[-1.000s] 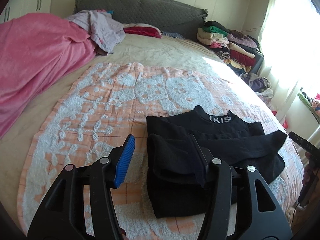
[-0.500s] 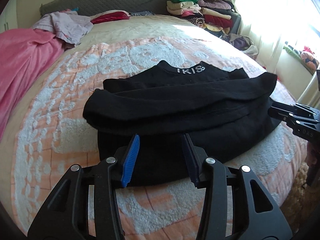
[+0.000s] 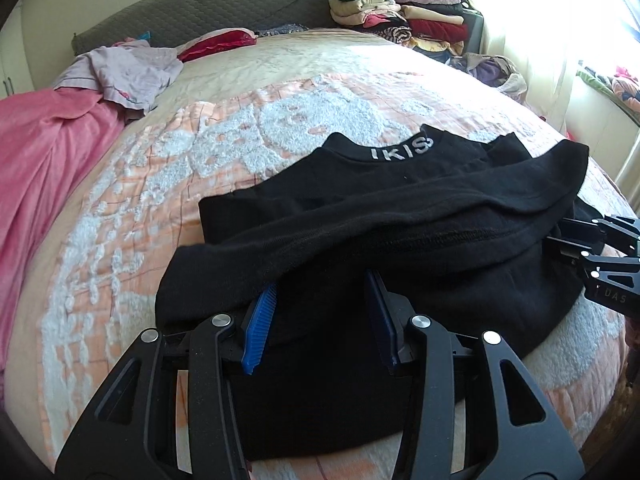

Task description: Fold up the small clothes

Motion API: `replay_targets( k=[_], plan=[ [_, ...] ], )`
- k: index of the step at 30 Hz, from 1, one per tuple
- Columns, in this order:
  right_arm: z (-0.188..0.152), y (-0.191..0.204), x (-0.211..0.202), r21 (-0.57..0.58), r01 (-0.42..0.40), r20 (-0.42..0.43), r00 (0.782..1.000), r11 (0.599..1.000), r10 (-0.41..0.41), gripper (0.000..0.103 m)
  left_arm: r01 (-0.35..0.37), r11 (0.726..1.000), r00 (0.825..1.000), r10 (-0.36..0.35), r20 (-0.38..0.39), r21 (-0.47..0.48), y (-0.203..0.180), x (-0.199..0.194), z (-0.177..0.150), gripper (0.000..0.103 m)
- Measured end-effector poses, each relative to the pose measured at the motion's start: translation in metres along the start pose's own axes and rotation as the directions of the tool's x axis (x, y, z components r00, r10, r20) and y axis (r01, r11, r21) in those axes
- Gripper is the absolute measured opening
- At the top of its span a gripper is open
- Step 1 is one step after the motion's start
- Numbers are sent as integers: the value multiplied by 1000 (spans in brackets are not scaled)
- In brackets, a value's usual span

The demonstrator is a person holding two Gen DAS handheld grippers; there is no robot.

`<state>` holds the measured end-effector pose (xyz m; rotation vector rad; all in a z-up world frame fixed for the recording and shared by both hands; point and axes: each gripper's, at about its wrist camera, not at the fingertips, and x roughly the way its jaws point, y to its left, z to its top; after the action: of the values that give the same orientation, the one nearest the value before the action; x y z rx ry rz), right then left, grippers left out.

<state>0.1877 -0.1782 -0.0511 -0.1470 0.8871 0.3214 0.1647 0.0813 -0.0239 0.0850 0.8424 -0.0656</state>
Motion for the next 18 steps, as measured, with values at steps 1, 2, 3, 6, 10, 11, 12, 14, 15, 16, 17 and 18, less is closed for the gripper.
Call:
replay_targets(
  k=[1, 2, 3, 6, 10, 11, 12, 14, 15, 16, 17, 18],
  plan=[
    [2, 0, 2, 1, 1, -2, 1000, 1000, -1, 39, 2, 1000, 1000, -2, 1, -4, 2, 3, 3, 37],
    [6, -1, 4, 2, 1, -1, 1000, 1000, -1, 39, 3, 1000, 1000, -3, 3, -8, 3, 4, 5, 37],
    [9, -2, 6, 2, 3, 1, 1000, 1000, -3, 39, 4, 1000, 1000, -4, 2, -12, 5, 6, 9, 37],
    [19, -5, 13, 7, 12, 5, 1000, 1000, -12, 39, 5, 1000, 1000, -5, -2, -29, 12, 15, 18, 37],
    [38, -11, 20, 17, 41, 23, 999, 999, -41, 39, 10, 998, 1000, -9, 14, -60, 23, 19, 28, 41],
    [44, -14, 23, 27, 47, 27, 999, 999, -48, 39, 11, 997, 1000, -9, 20, -72, 27, 19, 29, 42],
    [49, -17, 23, 37, 50, 31, 998, 998, -51, 39, 13, 996, 1000, -10, 27, -84, 30, 19, 30, 43],
    [59, -24, 23, 55, 64, 49, 997, 996, -67, 39, 16, 994, 999, -12, 43, -109, 39, 18, 32, 44],
    [64, -28, 22, 63, 72, 59, 995, 995, -75, 39, 15, 993, 999, -9, 50, -116, 42, 17, 33, 44],
    [69, -34, 19, 78, 76, 76, 994, 994, -82, 39, 12, 992, 998, -4, 61, -127, 46, 15, 34, 44],
    [72, -39, 16, 91, 77, 87, 993, 993, -85, 39, 7, 991, 998, 2, 67, -135, 50, 14, 35, 44],
    [75, -46, 12, 108, 81, 97, 991, 991, -92, 39, 7, 990, 998, 3, 70, -142, 53, 13, 36, 44]
  ],
)
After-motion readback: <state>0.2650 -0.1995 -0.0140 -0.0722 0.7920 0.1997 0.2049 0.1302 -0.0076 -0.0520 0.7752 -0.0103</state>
